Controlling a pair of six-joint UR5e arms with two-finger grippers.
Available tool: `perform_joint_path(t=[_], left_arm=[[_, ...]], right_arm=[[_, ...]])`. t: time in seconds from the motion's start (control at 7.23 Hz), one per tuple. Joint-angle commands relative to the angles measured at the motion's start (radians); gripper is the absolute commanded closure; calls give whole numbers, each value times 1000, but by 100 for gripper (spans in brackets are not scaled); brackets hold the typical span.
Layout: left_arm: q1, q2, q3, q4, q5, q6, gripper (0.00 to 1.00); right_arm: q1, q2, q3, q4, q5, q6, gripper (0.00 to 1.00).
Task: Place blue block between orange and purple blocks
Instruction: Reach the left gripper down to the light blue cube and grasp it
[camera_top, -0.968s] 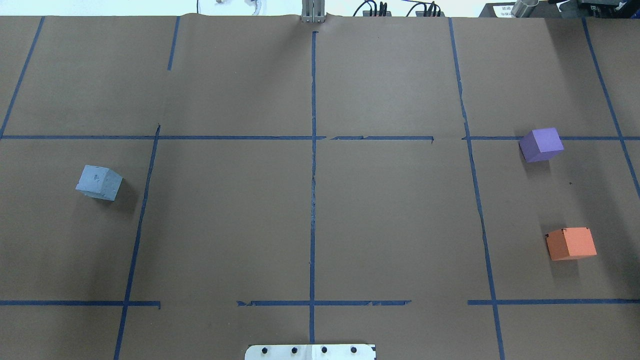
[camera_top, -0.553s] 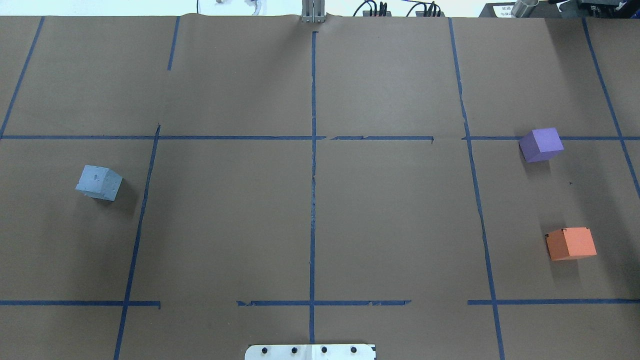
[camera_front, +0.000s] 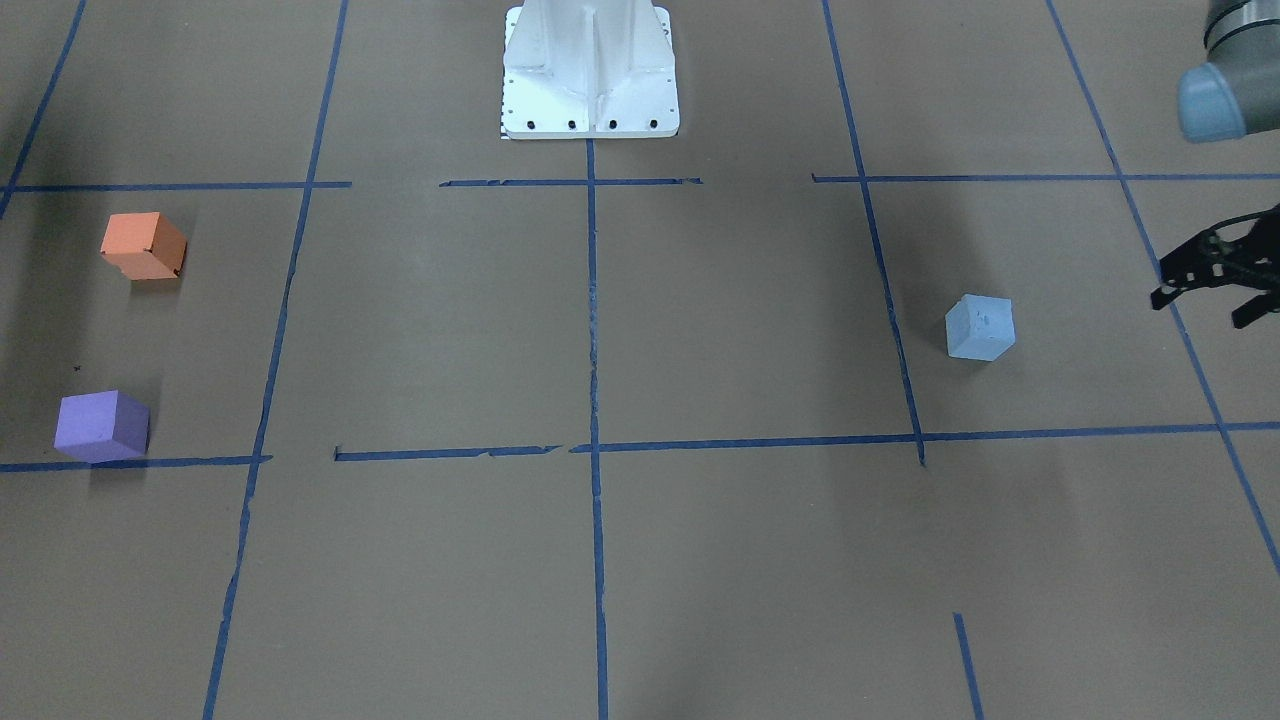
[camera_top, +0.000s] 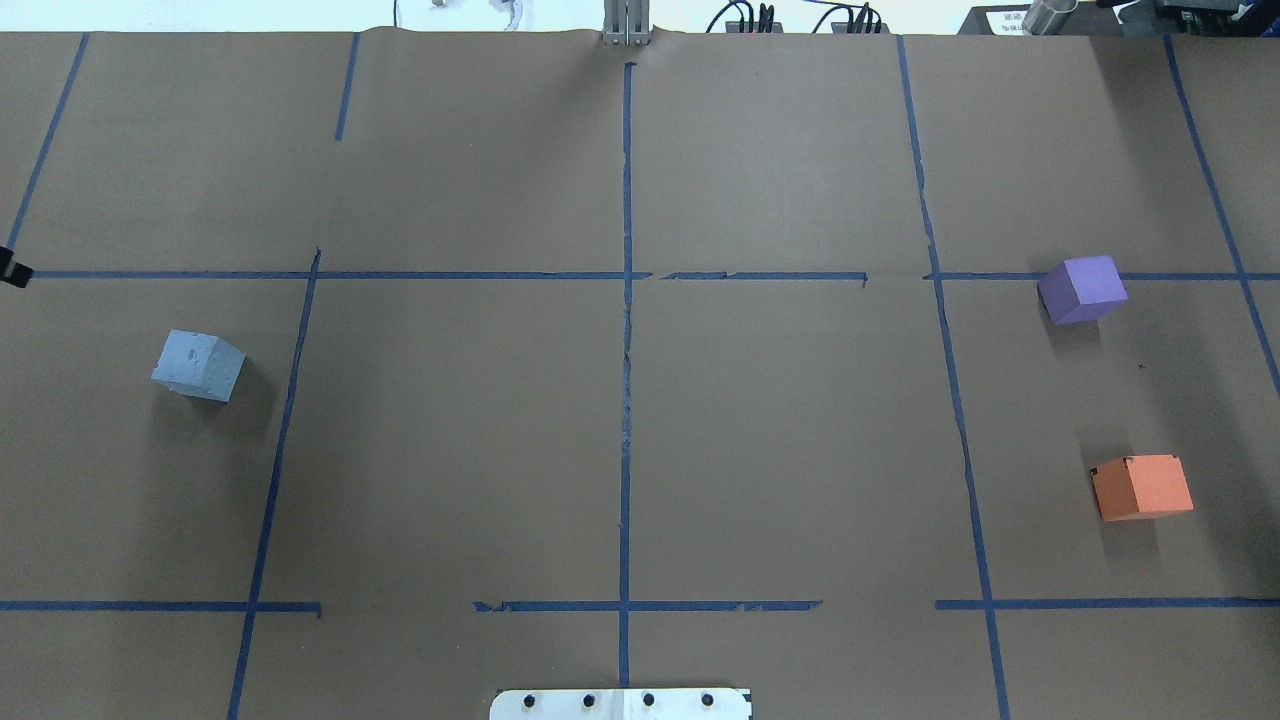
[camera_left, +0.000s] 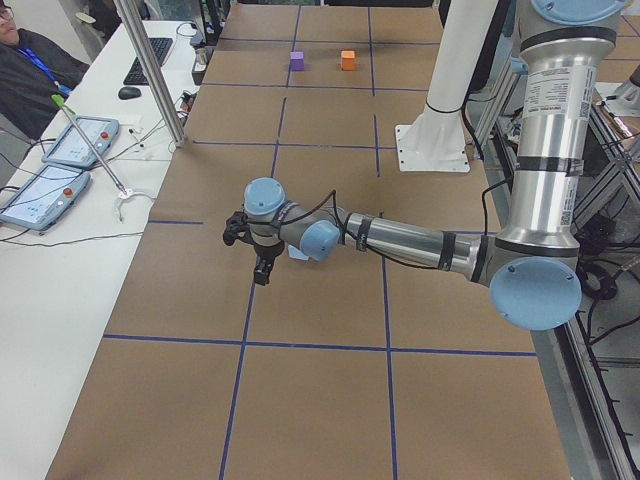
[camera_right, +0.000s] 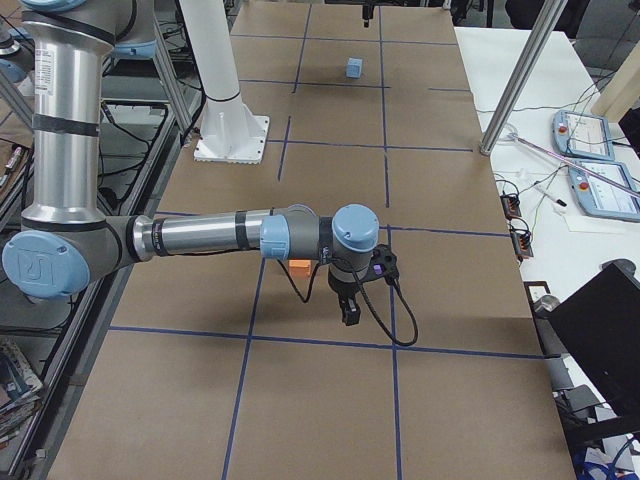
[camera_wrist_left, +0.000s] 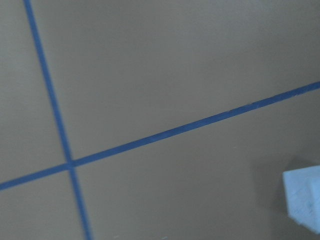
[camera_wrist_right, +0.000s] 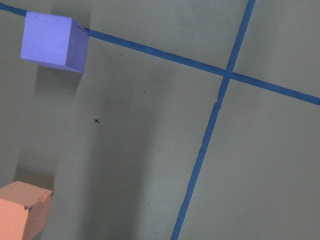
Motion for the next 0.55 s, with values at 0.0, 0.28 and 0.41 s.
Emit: perform_joint_path(t=[0.0, 0.28, 0.41], left_arm=[[200, 7, 1, -200, 135, -308, 0], [295, -5, 1, -203, 203, -355, 0], [326, -22, 3, -199, 203, -387, 0]], right_arm=[[0, 0, 0, 0, 0, 0, 0], [0, 0, -2, 0, 0, 0, 0], [0, 0, -2, 0, 0, 0, 0]])
